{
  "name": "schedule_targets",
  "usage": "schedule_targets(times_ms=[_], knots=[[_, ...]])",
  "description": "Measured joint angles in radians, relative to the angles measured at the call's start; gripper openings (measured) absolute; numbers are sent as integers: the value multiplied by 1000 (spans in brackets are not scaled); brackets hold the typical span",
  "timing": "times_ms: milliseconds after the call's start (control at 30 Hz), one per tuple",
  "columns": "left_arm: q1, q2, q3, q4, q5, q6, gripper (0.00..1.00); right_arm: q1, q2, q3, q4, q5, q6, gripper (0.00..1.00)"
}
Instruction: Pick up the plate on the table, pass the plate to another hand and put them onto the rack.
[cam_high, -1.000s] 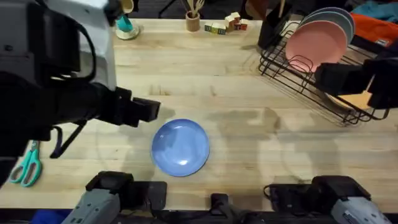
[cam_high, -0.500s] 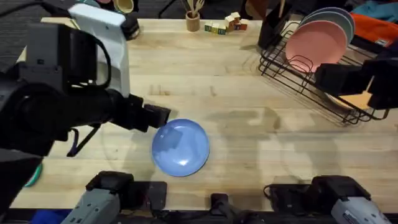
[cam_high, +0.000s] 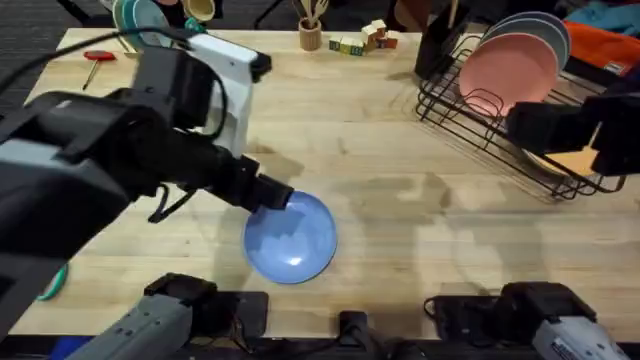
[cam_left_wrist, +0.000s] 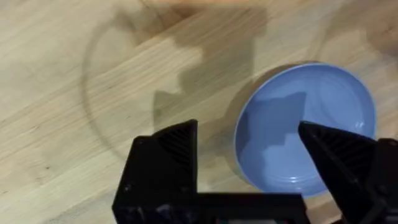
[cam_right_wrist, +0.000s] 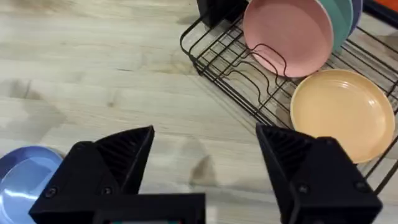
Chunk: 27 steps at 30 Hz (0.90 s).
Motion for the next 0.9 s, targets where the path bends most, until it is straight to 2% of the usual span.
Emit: schedule_targets(times_ms=[167, 900], knots=[[-24, 71, 0, -4, 5, 0, 993, 0, 0, 0, 0, 0, 0, 995], [-24, 373, 0, 1, 26, 0, 993, 0, 0, 0, 0, 0, 0, 996]])
